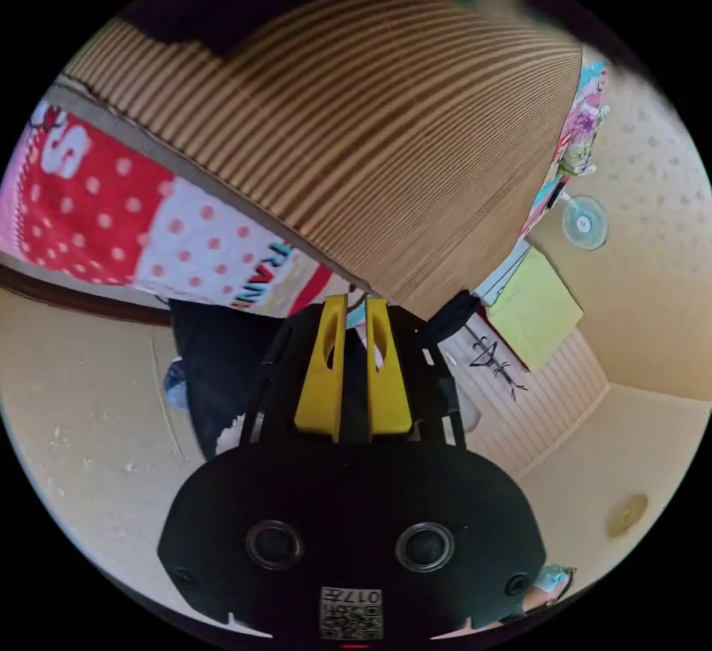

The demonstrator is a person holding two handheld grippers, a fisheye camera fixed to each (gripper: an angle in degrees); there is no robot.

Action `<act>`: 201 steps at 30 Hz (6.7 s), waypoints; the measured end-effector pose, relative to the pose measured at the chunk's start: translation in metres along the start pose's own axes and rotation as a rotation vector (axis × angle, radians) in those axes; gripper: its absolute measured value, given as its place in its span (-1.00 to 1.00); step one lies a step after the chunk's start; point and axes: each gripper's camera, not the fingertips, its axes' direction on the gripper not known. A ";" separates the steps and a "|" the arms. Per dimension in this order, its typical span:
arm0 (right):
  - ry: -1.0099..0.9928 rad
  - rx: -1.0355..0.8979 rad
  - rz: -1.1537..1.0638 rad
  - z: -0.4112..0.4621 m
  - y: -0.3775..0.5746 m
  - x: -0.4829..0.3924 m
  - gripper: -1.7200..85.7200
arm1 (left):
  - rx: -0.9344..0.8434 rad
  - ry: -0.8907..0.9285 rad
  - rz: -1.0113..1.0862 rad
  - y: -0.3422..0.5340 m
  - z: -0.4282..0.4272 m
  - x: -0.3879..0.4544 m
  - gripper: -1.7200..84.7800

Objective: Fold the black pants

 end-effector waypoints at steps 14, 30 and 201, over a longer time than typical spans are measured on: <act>-0.243 0.047 -0.004 0.058 -0.123 -0.035 -0.94 | 0.016 -0.115 0.225 0.013 0.158 0.008 -0.87; -0.296 0.271 0.160 0.123 -0.258 -0.032 -0.64 | 0.129 -0.315 0.444 0.051 0.234 -0.086 -0.79; 0.408 -1.028 -1.169 -0.251 0.028 -0.032 -0.91 | -0.049 0.160 1.731 -0.217 0.396 -0.059 -0.80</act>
